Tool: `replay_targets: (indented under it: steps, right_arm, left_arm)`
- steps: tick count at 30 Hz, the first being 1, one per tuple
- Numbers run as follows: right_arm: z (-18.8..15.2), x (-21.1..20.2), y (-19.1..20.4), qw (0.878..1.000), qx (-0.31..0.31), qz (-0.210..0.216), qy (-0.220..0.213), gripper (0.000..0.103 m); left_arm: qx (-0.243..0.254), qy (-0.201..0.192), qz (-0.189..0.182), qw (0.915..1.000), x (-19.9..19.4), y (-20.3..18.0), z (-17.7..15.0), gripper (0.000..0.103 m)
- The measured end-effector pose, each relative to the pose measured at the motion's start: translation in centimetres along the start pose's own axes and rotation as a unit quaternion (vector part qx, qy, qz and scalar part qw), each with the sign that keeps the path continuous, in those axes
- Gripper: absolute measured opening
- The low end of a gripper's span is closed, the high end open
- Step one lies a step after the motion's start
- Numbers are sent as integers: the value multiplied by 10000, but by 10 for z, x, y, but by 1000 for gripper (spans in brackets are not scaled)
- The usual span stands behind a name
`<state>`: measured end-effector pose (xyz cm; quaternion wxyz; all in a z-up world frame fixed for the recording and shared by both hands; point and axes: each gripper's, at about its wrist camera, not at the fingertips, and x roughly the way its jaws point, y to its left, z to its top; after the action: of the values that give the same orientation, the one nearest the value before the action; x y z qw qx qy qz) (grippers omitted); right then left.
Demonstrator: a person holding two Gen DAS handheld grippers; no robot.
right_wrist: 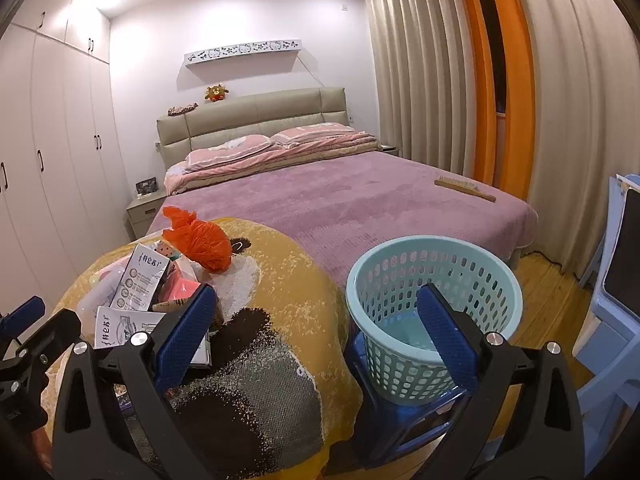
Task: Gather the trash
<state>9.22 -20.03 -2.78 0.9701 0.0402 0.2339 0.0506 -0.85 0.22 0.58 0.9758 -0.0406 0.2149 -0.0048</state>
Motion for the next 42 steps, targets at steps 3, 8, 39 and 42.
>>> replay_targets:
  steps: [3, 8, 39, 42]
  right_arm:
    - [-1, 1, -2, 10000, 33, -4, 3, 95]
    - [-2, 1, -4, 10000, 42, -17, -9, 95]
    - [-2, -1, -2, 10000, 20, 46, -15, 95]
    - [-2, -2, -3, 10000, 29, 74, -20, 95]
  left_arm:
    - [-2, 13, -2, 10000, 0, 0, 0, 95]
    - [-17, 33, -11, 10000, 1, 2, -1, 95]
    - [-68, 91, -52, 9999, 5, 7, -3, 95]
    - [-51, 116, -59, 9999, 6, 6, -3, 95]
